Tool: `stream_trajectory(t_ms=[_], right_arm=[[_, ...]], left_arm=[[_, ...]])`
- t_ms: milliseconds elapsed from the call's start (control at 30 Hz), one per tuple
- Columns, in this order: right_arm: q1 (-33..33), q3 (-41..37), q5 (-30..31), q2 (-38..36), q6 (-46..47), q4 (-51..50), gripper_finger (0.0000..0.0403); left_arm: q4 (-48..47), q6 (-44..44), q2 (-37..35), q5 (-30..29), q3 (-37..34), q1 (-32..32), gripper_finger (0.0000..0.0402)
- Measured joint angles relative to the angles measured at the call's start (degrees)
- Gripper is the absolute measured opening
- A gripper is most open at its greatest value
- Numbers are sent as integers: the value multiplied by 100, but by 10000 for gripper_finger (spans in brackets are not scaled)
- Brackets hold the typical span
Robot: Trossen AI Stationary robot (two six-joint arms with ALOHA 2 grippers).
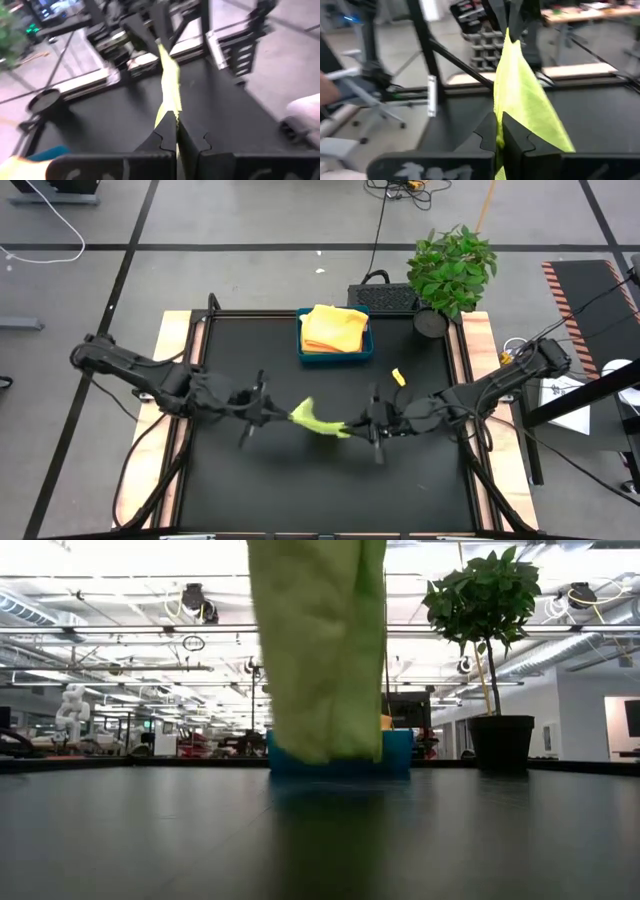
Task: Fold microfiber towels
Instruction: Fold the green microfiber towel
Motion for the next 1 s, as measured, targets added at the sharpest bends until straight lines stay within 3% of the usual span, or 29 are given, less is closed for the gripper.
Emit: stream_trajectory(t_ms=[233,400,633,767,1000], right_arm=[[159,-7,-574,75,-59,515,0],[144,-7,-588,66,280,414,0],[-343,-149,-423,49,1295,-797,0],[-722,-629,-455,51,1711,-886,0],[-1341,-1481,-407,47,1896,-801,0]], left_arm=[[242,-516,-7,35,0,-655,3],[120,-798,19,53,2,-654,2],[-637,-1158,605,332,-10,209,2],[-672,-1180,1225,818,-176,762,4],[-388,-493,1988,691,-205,1473,5]])
